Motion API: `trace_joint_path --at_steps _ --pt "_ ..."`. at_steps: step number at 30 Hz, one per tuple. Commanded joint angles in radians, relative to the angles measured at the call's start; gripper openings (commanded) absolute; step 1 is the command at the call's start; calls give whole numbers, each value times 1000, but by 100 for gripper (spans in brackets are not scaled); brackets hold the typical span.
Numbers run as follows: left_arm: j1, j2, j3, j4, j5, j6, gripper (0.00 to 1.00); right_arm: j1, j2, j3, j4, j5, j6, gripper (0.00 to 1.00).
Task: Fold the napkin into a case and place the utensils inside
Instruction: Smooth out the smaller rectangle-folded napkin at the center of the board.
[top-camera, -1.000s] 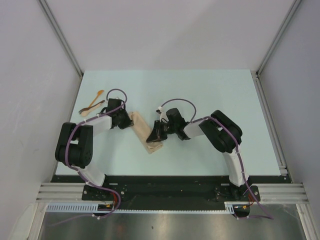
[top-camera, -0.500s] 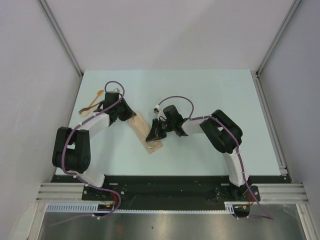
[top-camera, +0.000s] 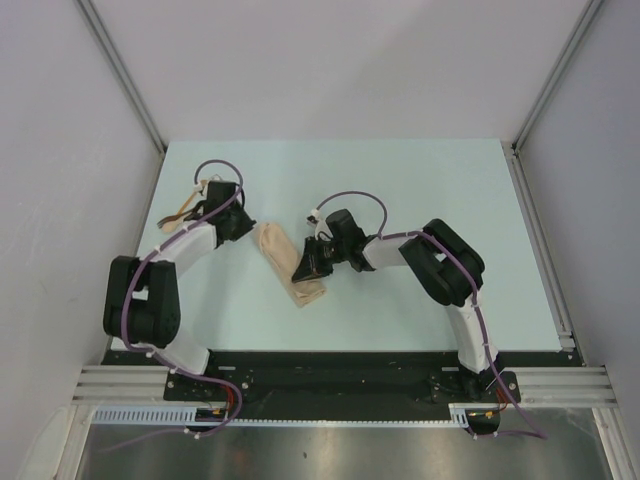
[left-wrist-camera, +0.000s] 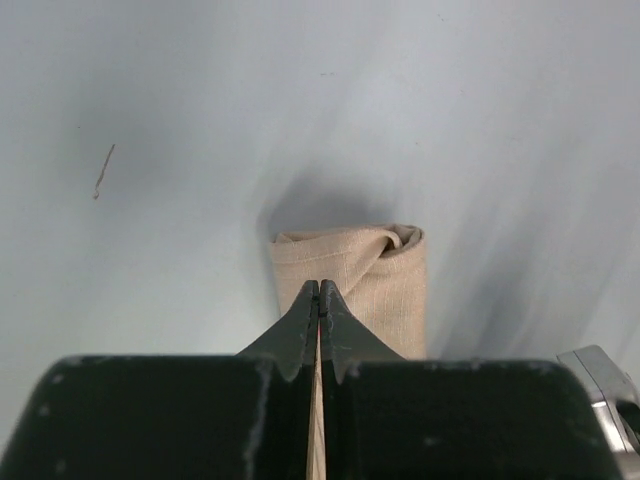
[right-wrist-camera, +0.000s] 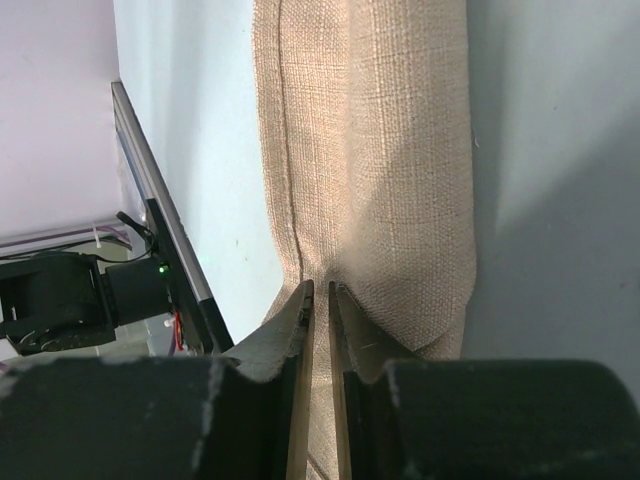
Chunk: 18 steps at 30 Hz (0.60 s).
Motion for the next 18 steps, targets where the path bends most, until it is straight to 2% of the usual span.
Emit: trace_joint_path --at_steps 1,18 --pt "-1 64 51 13 -2 -23 0 5 15 15 10 3 -16 15" --pt "-54 244 35 141 104 -68 0 4 43 10 10 5 -18 15"
